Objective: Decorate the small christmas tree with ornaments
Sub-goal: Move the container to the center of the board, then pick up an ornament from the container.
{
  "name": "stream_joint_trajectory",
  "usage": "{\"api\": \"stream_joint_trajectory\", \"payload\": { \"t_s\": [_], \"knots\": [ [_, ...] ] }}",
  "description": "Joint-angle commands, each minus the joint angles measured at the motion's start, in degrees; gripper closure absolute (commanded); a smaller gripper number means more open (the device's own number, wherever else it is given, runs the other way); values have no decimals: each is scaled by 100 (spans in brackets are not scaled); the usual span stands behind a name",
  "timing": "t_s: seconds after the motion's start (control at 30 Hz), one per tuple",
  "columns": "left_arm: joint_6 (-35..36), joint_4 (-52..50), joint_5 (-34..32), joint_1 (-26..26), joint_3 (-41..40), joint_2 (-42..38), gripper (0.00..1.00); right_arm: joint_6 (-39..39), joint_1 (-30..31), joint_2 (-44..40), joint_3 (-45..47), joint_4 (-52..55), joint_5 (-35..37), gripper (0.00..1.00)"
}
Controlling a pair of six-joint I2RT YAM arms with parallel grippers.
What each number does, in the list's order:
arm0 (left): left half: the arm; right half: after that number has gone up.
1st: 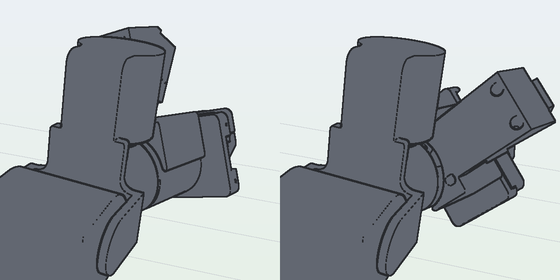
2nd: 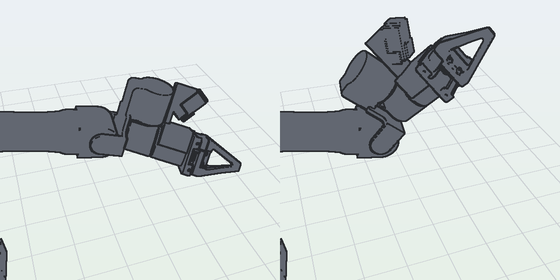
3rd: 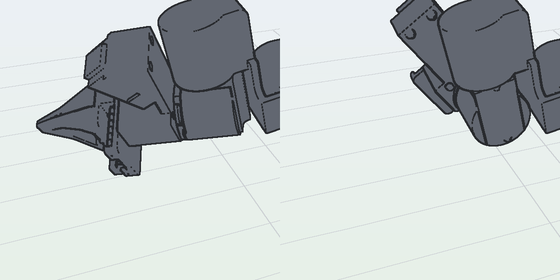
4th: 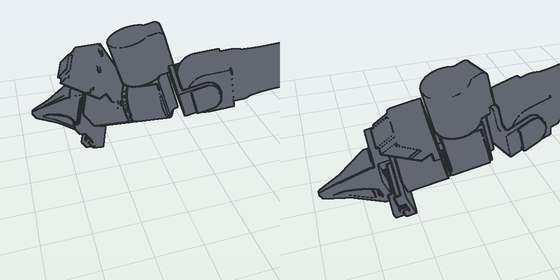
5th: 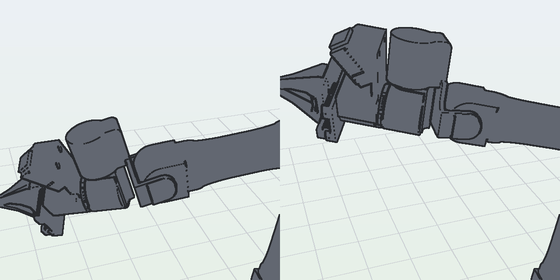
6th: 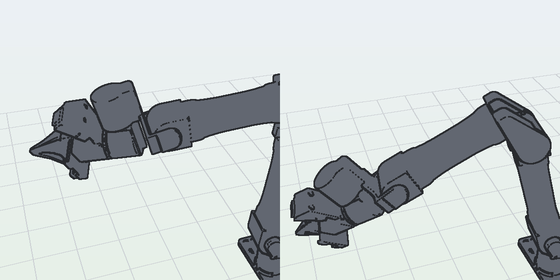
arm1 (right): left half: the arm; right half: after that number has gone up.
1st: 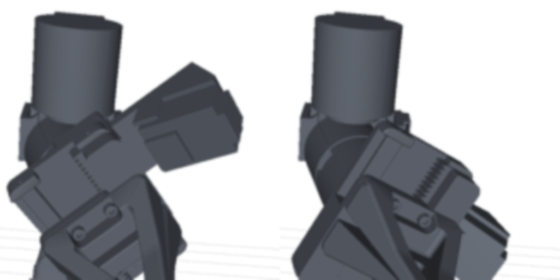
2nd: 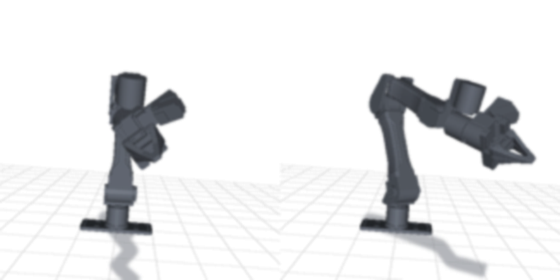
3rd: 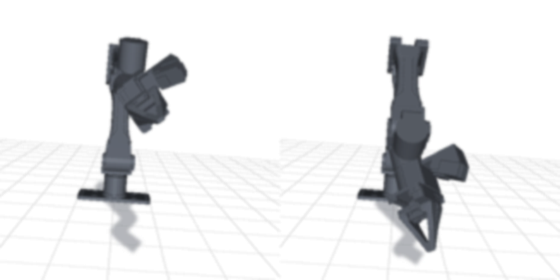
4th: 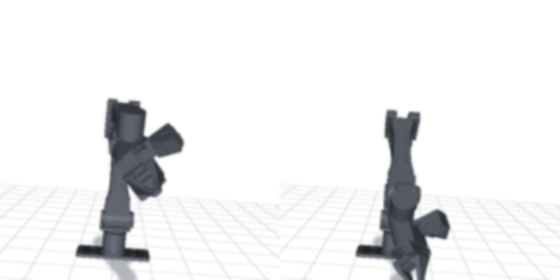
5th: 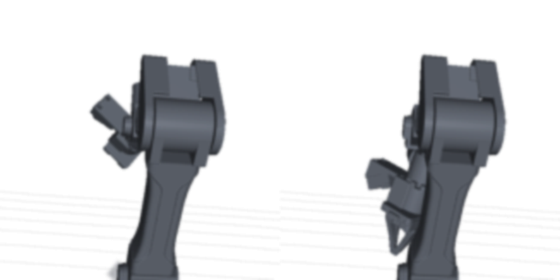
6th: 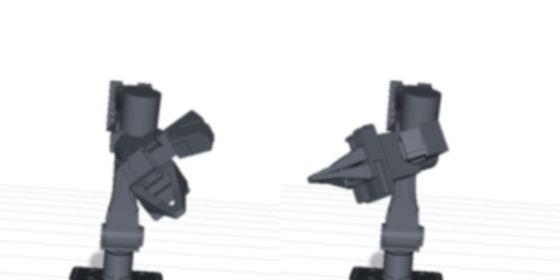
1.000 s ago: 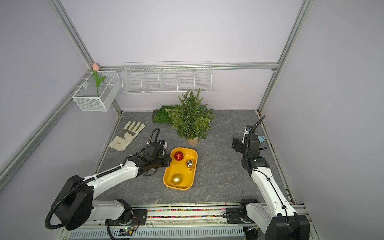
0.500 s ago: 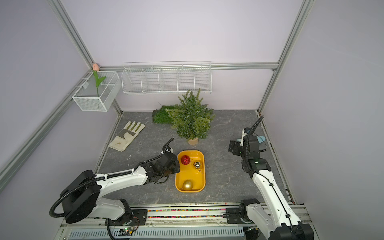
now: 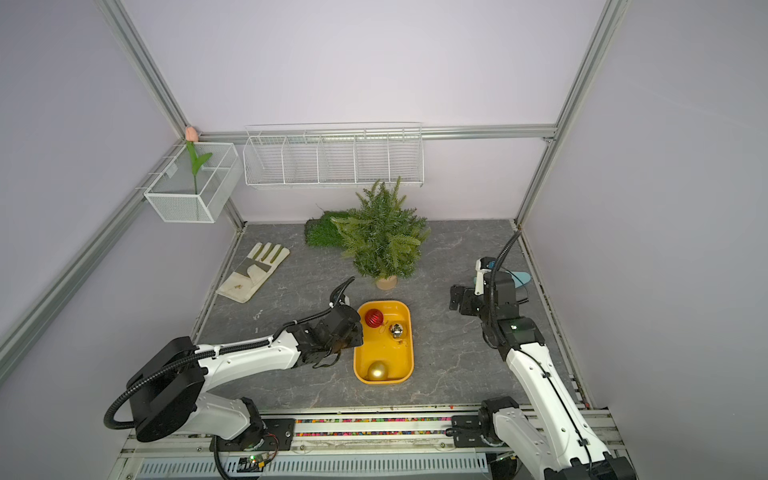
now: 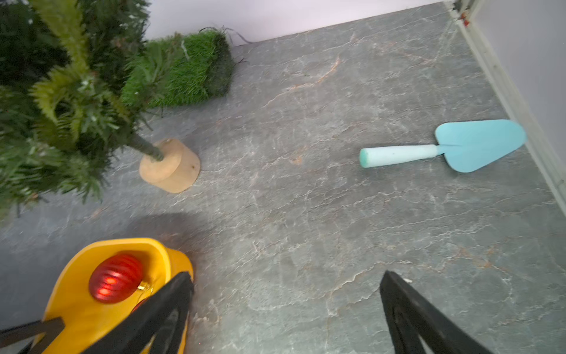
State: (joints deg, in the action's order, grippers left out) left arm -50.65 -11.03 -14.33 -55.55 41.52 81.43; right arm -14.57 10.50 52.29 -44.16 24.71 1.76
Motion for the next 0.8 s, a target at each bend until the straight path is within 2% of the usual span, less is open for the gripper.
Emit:
{"api": "stream_joint_trajectory", "payload": {
  "t_s": [0.0, 0.13, 0.2, 0.23, 0.37, 0.53, 0.67, 0.77],
  "knots": [
    [49, -176, -265, -26, -20, -356, 68, 60, 167, -38, -137, 351, -688, 2],
    [226, -339, -353, -21, -21, -648, 52, 200, 623, 95, -150, 482, -1207, 6],
    [264, -423, -415, -19, -27, -796, 46, 216, 936, 263, -205, 595, -1112, 0],
    [275, -465, -462, -17, -30, -875, 44, 189, 1153, 378, -260, 692, -958, 2],
    [363, -681, -827, -18, -83, -1289, 41, -90, 2042, 806, -412, 886, -399, 7],
    [652, -774, -1134, 154, -321, -1939, 36, -830, 3101, 1401, -817, 1057, 280, 13],
    [753, -871, -766, 667, -583, -2459, 36, -1036, 3987, 1889, -1056, 997, -14, 15],
    [870, -990, -716, 860, -741, -2895, 34, -1076, 4339, 2342, -1286, 1356, -201, 21]
  ]
}}
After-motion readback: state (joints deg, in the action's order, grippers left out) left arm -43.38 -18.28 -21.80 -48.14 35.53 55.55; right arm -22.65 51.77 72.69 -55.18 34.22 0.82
